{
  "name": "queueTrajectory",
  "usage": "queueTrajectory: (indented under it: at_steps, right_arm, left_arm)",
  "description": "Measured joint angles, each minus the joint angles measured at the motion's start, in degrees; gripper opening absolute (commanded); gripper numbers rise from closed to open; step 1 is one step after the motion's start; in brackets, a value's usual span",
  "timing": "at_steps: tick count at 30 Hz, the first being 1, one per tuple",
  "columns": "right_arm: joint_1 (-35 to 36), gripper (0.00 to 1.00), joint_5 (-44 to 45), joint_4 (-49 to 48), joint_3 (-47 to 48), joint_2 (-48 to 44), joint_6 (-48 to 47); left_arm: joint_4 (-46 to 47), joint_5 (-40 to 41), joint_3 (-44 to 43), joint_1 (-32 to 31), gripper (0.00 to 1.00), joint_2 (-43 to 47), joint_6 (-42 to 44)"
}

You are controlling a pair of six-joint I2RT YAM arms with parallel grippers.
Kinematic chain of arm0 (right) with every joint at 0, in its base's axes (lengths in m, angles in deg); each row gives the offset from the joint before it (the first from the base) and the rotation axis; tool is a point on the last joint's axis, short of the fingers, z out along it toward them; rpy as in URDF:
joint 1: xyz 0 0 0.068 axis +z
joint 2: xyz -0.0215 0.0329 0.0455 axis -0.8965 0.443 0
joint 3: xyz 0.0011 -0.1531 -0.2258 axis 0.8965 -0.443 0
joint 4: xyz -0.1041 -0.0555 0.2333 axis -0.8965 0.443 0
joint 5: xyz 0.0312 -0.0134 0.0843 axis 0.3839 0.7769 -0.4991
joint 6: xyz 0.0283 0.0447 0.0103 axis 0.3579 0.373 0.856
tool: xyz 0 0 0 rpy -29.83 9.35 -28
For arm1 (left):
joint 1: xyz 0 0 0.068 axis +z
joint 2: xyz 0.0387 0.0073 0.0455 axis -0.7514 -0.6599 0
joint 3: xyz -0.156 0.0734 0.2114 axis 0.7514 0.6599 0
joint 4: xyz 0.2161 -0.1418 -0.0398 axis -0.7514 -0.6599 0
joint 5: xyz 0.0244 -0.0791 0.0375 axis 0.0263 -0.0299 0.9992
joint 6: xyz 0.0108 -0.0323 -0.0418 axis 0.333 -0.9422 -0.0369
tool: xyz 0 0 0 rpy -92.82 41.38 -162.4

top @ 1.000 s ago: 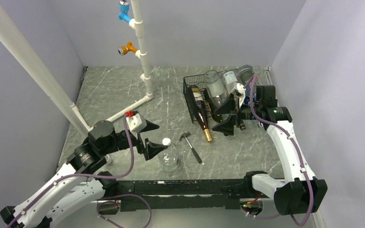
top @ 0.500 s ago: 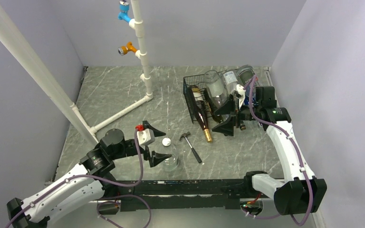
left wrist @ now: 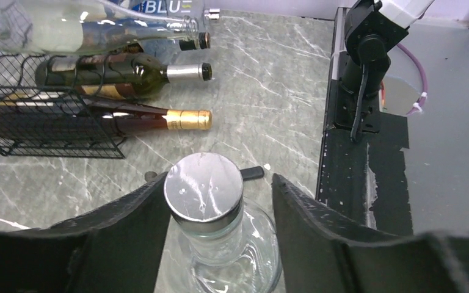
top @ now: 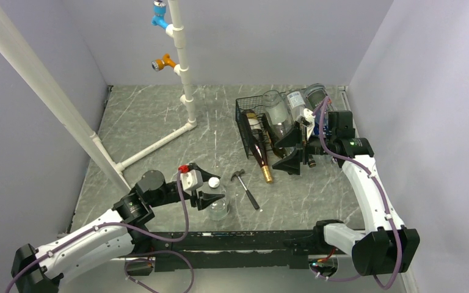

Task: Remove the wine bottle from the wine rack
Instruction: Place the wine bottle at the center of the board, then pick up the wine bottle from the center of the board.

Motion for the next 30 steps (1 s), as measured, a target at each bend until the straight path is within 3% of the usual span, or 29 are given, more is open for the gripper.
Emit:
queueTrajectory:
  at_steps: [8,11,22,30]
  right_arm:
    - [0.0,1.0,0.0,0.2,0.0,0.2,-0.6]
    - [0.0,1.0,0.0,0.4,0.0,0.4,-1.0]
    - [0.0,1.0,0.0,1.0,0.0,0.5,-1.9]
    - [0.0,1.0,0.0,1.8,0.0,0.5,-2.4]
  left_arm:
    - [2.5,1.2,0.0,-0.5,0.36,-2.9,0.1]
    - [2.8,1.5,0.0,-0.7,0.01,-3.1,-0.1]
    - [4.3,7.2,-1.4,-1.3,0.0,-6.1,-1.9]
    - [-3.1,16.1,-10.1,-1.0,0.0,-13.5,-0.8]
